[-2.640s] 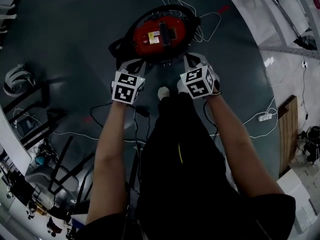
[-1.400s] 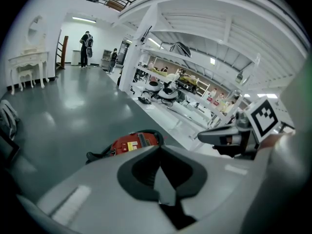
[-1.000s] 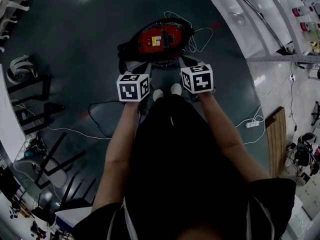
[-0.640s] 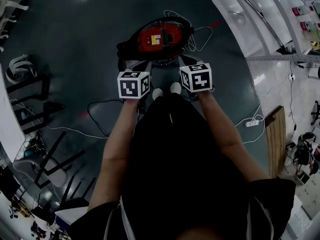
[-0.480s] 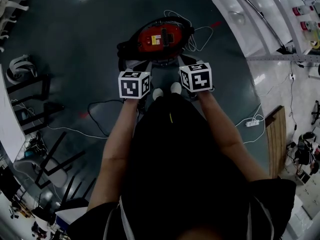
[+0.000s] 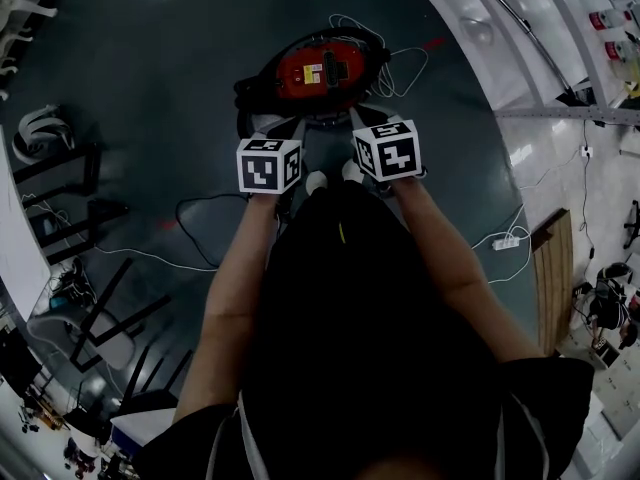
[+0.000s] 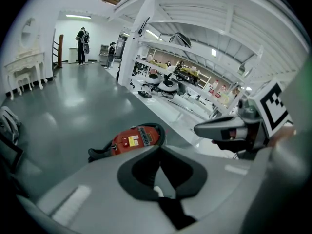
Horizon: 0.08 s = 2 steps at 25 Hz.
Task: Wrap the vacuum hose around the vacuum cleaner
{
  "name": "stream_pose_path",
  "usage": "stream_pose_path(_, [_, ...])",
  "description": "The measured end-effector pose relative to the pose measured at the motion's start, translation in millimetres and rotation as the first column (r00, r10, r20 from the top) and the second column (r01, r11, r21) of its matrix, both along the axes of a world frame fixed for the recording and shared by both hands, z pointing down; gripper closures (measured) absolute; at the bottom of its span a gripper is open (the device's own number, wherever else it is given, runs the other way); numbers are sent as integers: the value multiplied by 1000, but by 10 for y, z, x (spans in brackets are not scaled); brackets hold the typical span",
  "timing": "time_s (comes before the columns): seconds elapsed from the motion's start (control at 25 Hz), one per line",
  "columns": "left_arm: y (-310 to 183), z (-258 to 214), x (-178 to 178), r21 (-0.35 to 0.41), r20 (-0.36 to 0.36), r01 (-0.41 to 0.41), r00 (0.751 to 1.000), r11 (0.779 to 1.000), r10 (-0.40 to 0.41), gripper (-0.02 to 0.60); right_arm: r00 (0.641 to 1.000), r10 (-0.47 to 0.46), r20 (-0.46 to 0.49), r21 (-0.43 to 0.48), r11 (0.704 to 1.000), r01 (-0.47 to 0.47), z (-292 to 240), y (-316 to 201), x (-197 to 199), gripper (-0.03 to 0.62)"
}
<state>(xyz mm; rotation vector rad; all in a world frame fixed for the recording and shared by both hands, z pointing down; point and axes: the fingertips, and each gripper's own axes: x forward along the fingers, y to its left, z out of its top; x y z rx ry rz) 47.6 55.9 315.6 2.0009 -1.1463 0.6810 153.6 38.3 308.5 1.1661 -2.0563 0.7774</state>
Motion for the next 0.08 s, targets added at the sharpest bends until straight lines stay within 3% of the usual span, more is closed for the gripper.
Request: stream_pose_path(0.08, [-1,2,7,1,3,-3,1000,1000,3,572,1000,1,1,-2,1000,-1,12,6,4,599])
